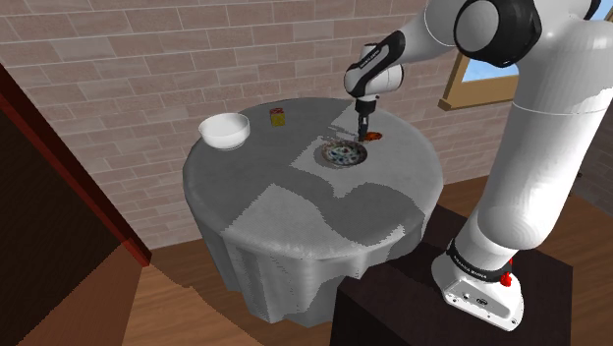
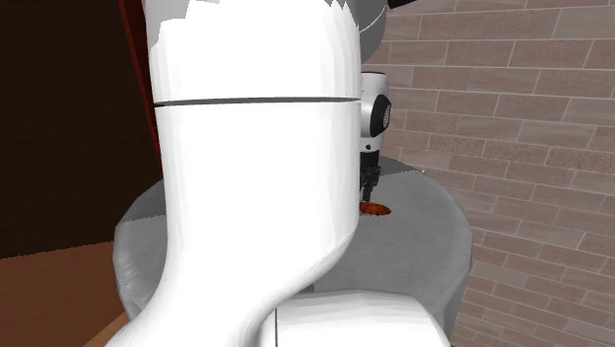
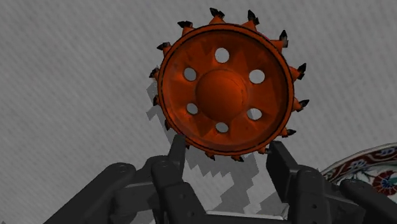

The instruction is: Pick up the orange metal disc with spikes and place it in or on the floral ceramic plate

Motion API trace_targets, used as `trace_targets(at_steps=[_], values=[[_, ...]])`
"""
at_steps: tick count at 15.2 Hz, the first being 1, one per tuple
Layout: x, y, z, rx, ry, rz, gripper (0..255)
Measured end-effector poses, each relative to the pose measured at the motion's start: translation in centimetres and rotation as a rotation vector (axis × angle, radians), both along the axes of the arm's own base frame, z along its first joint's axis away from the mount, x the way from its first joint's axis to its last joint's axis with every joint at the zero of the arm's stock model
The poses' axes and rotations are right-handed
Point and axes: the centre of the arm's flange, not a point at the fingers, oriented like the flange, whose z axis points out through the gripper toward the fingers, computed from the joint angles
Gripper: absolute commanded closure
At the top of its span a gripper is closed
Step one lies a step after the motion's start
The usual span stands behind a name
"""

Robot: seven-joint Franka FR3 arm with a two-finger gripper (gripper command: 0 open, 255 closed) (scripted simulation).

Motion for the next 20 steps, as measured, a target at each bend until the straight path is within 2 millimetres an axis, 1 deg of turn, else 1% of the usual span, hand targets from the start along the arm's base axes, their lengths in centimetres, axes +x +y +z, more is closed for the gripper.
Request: trace_targets(at_steps=[6, 7, 8, 10, 14, 16, 17, 20], values=[[-0.2, -0.2, 2.7, 0.0, 0.006, -0.003, 255], [-0.1, -0.2, 2.7, 0.0, 0.005, -0.004, 0], [-0.1, -0.2, 2.7, 0.0, 0.006, -0.003, 0], [-1.7, -1.6, 2.8, 0.012, -0.01, 0.014, 0], [-5.8, -5.8, 2.8, 0.05, -0.058, 0.077, 0], [-8.1, -8.2, 3.0, 0.07, -0.083, 0.11, 0], [-8.8, -9.1, 2.7, 0.076, -0.093, 0.124, 0], [-9.0, -9.5, 1.6, 0.082, -0.101, 0.139, 0]])
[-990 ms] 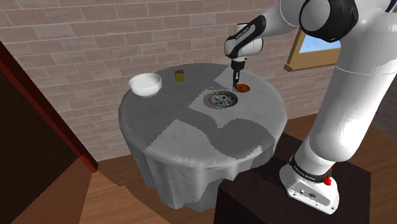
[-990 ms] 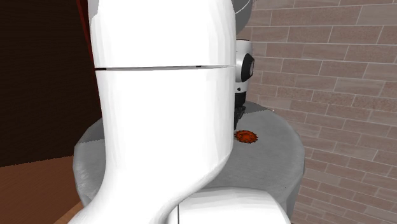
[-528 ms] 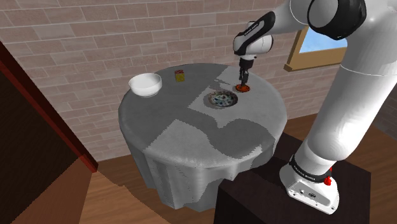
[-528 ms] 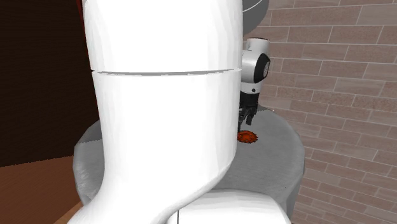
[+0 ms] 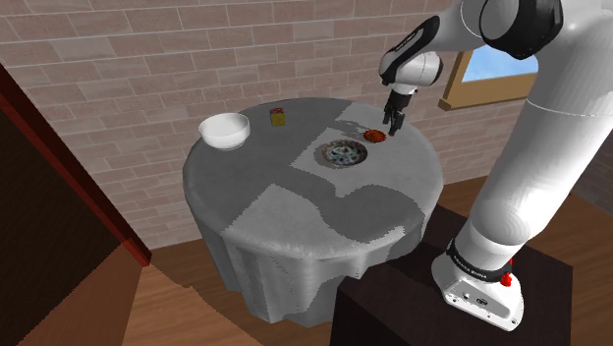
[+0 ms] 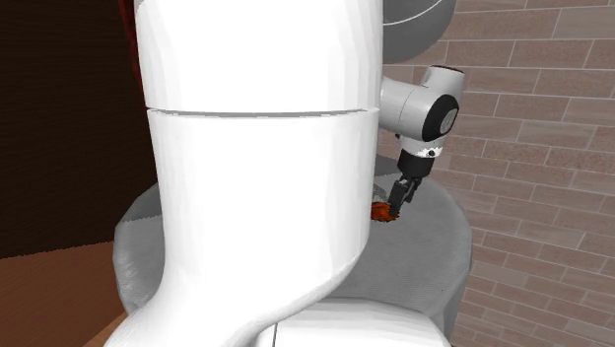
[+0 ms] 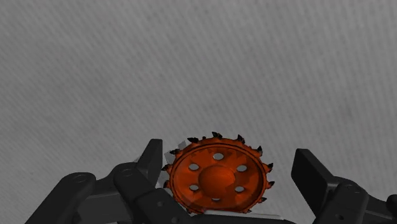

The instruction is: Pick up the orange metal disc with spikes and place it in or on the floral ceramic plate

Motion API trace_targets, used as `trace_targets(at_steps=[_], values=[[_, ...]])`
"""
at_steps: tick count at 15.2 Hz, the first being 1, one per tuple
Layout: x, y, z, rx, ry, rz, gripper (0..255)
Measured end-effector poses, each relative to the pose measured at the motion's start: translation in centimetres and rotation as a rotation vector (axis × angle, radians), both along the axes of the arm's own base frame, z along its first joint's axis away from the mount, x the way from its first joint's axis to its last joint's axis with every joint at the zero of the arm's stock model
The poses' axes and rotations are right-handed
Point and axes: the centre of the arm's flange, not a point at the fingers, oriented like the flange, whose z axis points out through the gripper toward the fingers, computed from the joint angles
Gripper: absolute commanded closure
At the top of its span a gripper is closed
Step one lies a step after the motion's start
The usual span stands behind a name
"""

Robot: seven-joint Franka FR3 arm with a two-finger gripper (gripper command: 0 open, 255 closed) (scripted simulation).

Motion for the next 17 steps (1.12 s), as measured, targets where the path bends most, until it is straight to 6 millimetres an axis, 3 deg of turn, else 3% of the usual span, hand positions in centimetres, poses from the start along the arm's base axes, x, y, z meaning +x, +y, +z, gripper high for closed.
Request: trace_targets(at_steps=[5, 11, 12, 17], values=[[0.1, 0.2, -2.7, 0.001, -0.001, 0.003, 0], [0.2, 0.2, -3.0, 0.001, -0.001, 0.003, 0], [0.2, 0.2, -3.0, 0.001, -0.001, 0.003, 255], [0.1, 0.2, -3.0, 0.001, -0.001, 0.002, 255]])
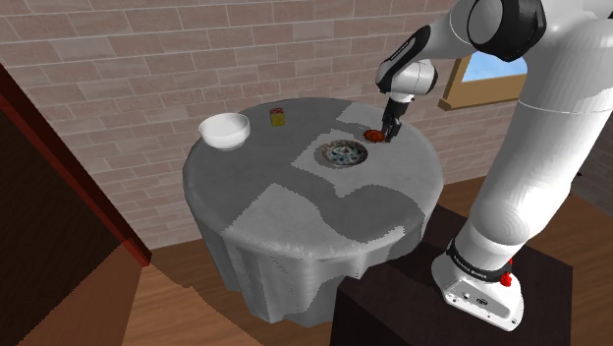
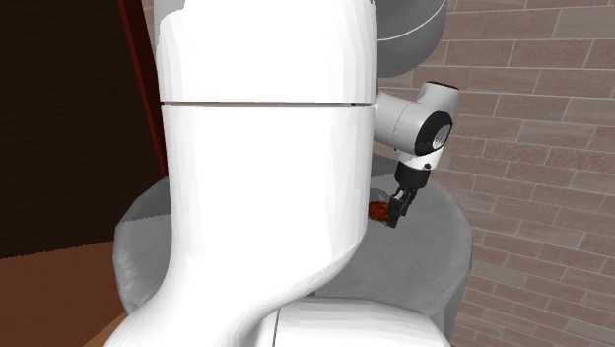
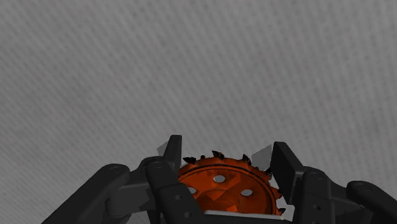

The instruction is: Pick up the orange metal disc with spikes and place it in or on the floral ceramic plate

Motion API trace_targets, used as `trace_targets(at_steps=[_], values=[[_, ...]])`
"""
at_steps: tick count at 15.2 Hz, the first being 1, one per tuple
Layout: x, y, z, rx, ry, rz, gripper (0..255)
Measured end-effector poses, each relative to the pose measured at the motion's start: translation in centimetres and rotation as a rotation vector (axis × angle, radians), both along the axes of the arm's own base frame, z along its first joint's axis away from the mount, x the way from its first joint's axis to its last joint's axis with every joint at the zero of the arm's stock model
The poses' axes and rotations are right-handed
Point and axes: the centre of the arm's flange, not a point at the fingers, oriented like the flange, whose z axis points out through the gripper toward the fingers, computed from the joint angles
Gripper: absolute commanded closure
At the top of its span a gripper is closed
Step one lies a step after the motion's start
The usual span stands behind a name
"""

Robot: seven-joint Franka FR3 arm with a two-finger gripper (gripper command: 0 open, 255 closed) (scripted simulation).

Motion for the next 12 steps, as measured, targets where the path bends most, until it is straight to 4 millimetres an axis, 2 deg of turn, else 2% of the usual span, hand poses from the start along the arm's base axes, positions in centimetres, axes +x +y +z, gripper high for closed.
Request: trace_targets(at_steps=[5, 12], values=[[0.0, 0.0, 0.0, 0.0, 0.0, 0.0, 255], [0.0, -0.1, 3.1, 0.0, 0.0, 0.0, 255]])
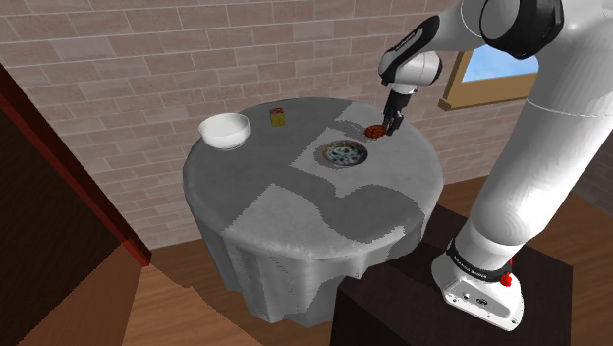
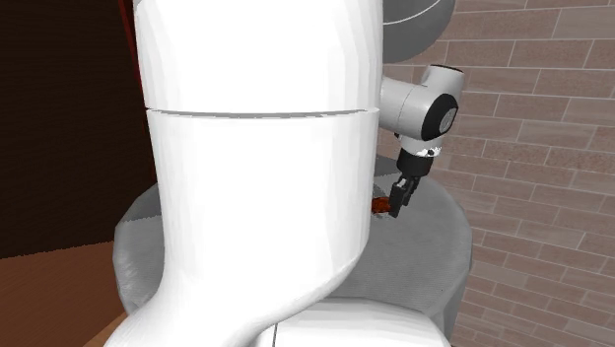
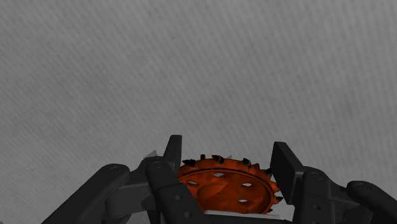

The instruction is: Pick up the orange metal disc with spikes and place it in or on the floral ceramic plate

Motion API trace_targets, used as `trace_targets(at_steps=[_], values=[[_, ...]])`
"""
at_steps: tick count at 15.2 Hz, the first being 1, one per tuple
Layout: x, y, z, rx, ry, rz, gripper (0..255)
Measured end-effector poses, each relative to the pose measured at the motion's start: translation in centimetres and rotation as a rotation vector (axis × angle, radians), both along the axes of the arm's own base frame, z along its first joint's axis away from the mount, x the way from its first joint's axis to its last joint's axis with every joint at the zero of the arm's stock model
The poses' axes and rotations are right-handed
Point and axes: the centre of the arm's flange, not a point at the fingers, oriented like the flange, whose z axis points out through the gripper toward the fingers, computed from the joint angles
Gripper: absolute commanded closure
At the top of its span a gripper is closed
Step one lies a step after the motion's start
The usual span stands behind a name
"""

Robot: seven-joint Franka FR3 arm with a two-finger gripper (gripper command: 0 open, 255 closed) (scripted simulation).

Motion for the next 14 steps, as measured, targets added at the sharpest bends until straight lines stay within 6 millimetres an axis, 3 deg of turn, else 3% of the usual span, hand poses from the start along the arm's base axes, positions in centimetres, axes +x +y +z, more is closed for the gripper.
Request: trace_targets(at_steps=[12, 14], values=[[0.1, 0.1, 6.1, 0.0, 0.0, 0.0, 255], [0.0, 1.7, 6.4, 0.0, 0.0, 0.001, 255]])
